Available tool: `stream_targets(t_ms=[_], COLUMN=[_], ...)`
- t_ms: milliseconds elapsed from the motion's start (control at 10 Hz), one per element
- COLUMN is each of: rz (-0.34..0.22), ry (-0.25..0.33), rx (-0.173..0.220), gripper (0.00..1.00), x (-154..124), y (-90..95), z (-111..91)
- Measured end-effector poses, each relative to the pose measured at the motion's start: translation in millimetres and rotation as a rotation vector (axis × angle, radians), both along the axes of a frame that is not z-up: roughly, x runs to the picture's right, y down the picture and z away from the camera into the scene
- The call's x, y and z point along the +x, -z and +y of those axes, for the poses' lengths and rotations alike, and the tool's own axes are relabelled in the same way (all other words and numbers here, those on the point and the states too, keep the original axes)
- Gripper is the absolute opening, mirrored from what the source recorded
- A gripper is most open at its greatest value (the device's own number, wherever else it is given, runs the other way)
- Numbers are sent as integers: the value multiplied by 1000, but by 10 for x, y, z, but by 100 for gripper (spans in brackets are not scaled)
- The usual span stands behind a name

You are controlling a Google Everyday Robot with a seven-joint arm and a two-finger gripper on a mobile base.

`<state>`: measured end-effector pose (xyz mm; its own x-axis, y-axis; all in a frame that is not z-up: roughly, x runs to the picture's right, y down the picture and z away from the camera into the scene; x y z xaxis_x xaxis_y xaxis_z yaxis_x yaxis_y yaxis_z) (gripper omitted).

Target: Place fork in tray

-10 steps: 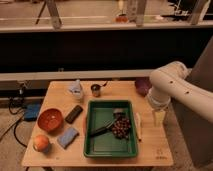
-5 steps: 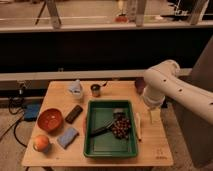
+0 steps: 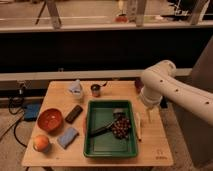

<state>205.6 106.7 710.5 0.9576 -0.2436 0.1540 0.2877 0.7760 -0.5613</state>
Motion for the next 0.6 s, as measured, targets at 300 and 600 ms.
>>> stream_targets(t_ms=[300, 600], rz=[-71, -144], ry=[12, 12], rx=[56, 138], gripper=[80, 80], x=[-292, -642], y=[-48, -157], z=[-114, -362])
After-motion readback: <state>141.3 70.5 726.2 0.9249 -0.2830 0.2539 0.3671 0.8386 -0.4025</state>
